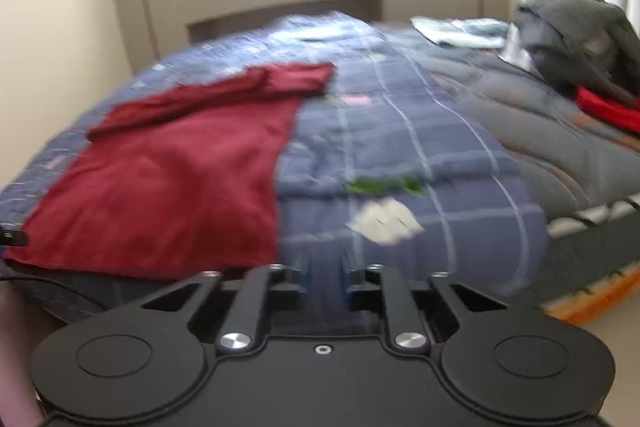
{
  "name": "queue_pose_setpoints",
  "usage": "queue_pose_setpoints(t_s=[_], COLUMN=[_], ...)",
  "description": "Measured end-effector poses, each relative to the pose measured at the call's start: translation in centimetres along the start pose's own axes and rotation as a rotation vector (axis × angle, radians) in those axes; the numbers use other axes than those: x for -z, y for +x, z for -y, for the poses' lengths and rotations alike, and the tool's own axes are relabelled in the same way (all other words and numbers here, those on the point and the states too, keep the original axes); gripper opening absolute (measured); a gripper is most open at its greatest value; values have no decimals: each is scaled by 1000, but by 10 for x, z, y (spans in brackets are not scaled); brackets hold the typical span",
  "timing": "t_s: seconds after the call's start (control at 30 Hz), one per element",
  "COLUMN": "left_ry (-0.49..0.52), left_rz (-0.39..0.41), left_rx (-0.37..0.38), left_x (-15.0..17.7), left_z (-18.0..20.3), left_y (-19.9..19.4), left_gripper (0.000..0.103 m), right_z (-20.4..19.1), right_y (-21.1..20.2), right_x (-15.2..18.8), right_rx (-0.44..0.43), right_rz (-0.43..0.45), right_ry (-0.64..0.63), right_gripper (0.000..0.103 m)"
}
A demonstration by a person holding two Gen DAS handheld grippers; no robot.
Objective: Fold small clothes
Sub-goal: 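Grasp the sweater hem with the right gripper, then grasp the sweater hem with the left gripper while the right gripper holds its hem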
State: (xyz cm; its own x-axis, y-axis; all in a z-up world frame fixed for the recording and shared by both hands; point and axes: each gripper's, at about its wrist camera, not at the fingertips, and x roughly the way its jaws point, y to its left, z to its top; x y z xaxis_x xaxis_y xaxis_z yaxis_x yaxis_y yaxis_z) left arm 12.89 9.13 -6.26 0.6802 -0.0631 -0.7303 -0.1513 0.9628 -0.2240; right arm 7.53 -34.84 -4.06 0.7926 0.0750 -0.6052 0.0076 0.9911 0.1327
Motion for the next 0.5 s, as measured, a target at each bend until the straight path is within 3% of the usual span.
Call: queue_pose_setpoints(t_s=[0.03, 0.07, 0.17, 0.23, 0.3, 0.4, 0.47, 0.5], left_ry=[-1, 3, 37, 80, 98, 93, 89, 86], left_rz=[-1, -2, -2, -6, -10, -21, -25, -26], left_rx=[-3, -9, -53, -93, -93, -73, -62, -56], left_x=[0, -1, 1, 0, 0, 0, -1, -1], left_z=[0, 2, 7, 12, 11, 4, 0, -1], left_y=[1, 1, 2, 1, -2, -4, -6, -9], left_gripper=[77, 77, 69, 52, 45, 46, 51, 58], right_z=[-6, -11, -24, -29, -26, -22, -20, -22], right_y=[5, 11, 34, 44, 46, 43, 36, 30], right_x=[-4, -7, -8, -5, -3, -3, -2, -3], right_rx=[-25, -45, -21, 36, 41, 81, 84, 71], right_rz=[1, -2, -28, -54, -54, -49, -35, -11], right_ry=[-3, -7, -54, -77, -59, -78, -107, -138], right_gripper=[48, 51, 40, 39, 40, 48, 53, 55])
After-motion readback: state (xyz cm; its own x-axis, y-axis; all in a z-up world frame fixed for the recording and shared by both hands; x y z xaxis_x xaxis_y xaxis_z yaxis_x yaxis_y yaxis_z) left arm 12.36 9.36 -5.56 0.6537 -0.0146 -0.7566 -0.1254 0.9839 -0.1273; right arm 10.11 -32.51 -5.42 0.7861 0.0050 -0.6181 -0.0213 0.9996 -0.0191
